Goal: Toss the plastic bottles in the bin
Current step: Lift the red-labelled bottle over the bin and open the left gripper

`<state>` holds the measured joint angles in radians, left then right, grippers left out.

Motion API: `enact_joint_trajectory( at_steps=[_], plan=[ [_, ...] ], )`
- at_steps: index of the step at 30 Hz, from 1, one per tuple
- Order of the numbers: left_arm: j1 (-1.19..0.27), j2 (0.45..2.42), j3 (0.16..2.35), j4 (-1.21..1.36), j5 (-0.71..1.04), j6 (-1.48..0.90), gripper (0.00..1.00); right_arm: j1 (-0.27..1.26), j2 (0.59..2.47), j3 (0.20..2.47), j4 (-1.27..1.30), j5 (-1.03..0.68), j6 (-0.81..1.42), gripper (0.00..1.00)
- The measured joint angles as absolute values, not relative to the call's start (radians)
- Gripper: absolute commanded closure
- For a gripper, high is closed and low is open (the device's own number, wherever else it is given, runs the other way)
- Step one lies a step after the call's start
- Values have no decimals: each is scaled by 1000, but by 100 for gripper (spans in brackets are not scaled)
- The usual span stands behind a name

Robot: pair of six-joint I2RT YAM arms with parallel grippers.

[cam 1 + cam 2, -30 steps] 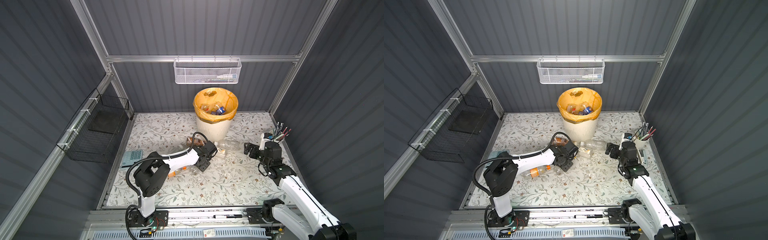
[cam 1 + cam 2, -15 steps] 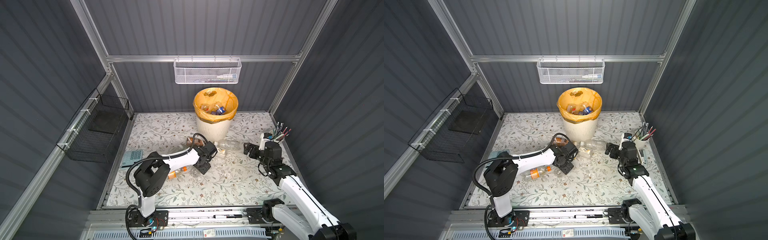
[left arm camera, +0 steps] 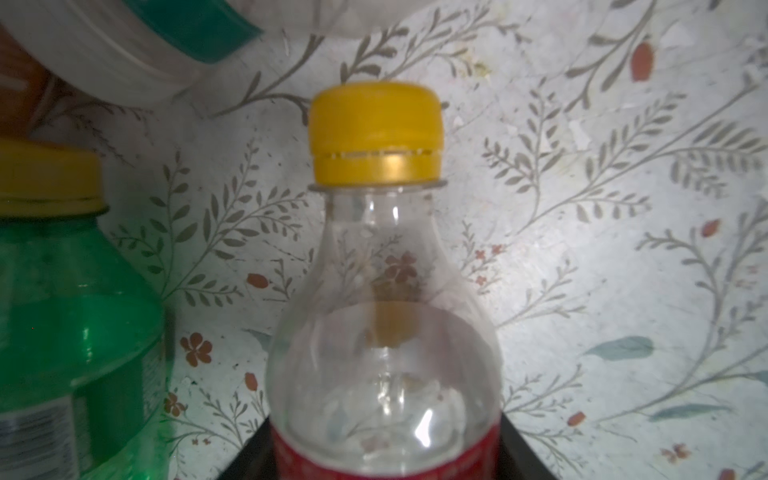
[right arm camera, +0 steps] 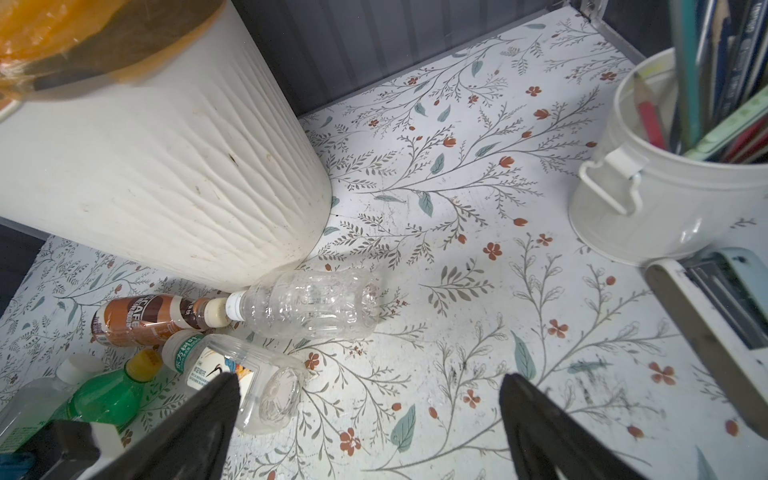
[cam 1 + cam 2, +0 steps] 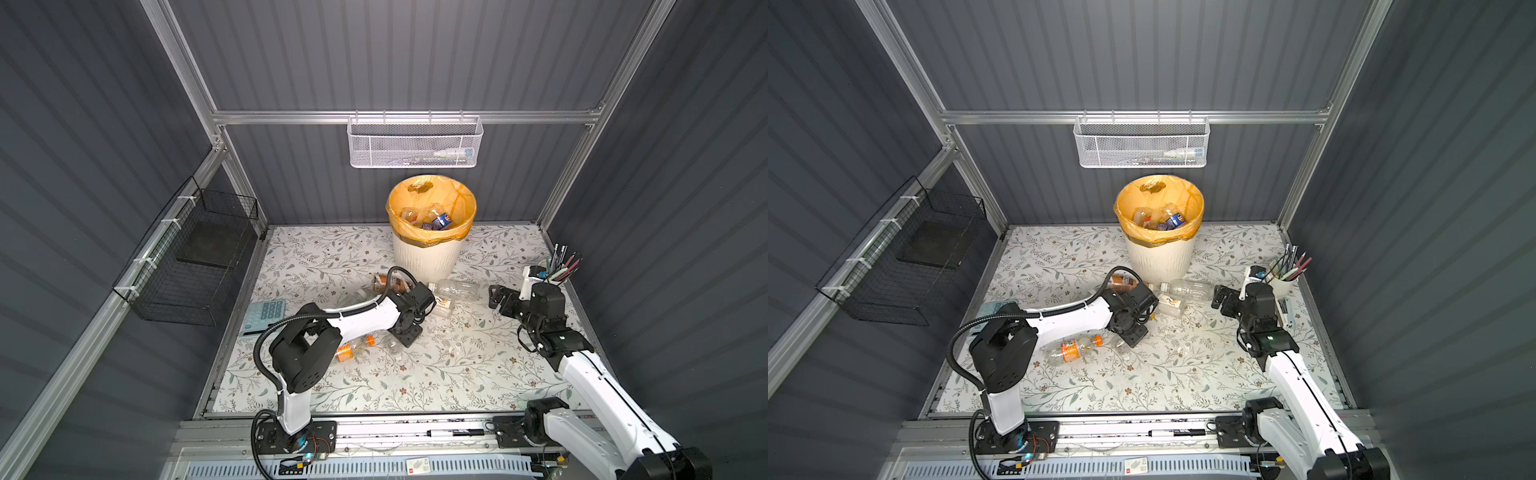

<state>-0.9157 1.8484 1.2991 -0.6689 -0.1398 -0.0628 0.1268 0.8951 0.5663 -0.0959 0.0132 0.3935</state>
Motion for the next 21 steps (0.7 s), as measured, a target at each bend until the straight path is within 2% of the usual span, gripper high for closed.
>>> enact_joint_trajectory(
  at_steps=[4,7,16,21],
  plan=[
    [-916,1745,1283,-624,-130,-63,67,123,886,567,-97,6,393,1],
    [-916,1630,1253,-564,-132,-63,67,118,873,566,-97,6,393,1],
    [-916,1194,1148,-270,-263,24,62,105,834,567,-98,6,393,1],
    [-915,1134,1159,10,-323,140,56,103,829,567,-98,6,393,1]
  ],
)
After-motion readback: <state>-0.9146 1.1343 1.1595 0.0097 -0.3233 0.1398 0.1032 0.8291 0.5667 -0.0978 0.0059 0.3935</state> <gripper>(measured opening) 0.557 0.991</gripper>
